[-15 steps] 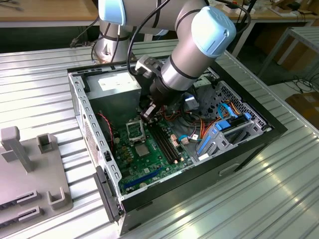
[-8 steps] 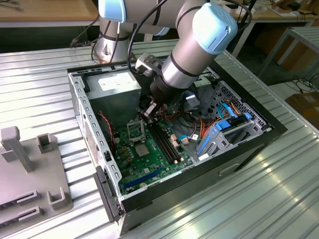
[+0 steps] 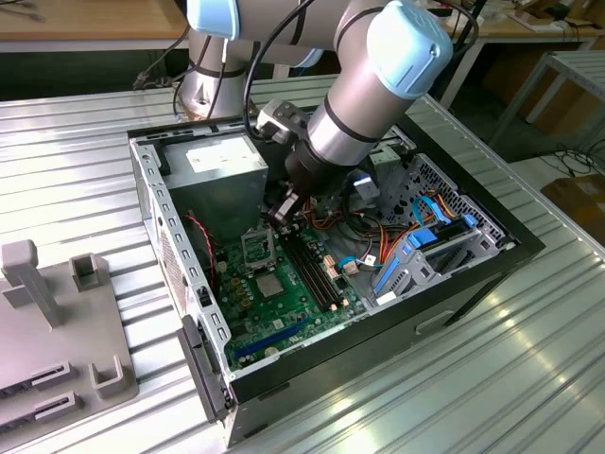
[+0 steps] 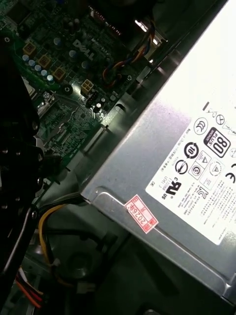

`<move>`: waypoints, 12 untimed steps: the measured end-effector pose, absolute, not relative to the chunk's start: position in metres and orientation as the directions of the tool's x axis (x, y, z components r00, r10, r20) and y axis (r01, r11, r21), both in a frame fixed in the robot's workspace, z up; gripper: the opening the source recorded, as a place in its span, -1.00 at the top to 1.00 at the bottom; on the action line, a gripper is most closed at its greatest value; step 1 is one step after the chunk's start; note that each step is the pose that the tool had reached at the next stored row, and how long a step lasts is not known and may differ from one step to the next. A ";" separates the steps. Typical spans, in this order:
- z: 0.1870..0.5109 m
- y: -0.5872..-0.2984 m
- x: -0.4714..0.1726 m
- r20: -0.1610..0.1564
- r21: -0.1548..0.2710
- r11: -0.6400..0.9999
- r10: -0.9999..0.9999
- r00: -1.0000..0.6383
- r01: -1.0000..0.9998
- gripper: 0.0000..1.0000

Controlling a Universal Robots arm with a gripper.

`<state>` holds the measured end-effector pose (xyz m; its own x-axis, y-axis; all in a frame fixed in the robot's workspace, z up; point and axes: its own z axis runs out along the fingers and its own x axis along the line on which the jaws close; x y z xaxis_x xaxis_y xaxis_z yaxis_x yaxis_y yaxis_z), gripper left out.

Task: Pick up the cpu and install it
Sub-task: 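Close the cpu cover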

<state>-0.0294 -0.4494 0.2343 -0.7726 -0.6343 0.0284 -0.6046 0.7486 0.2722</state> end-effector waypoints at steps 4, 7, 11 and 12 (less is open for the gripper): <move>0.235 -0.449 -0.029 0.029 0.272 0.734 -0.653 -0.757 -0.623 0.79; 0.236 -0.449 -0.029 0.029 0.272 0.724 -0.664 -0.747 -0.634 0.79; 0.236 -0.449 -0.029 0.029 0.272 0.723 -0.666 -0.745 -0.636 0.79; 0.236 -0.449 -0.029 0.029 0.272 0.723 -0.666 -0.745 -0.636 0.79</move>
<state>-0.0294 -0.4495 0.2357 -0.7451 -0.6663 0.0287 -0.6356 0.7226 0.2718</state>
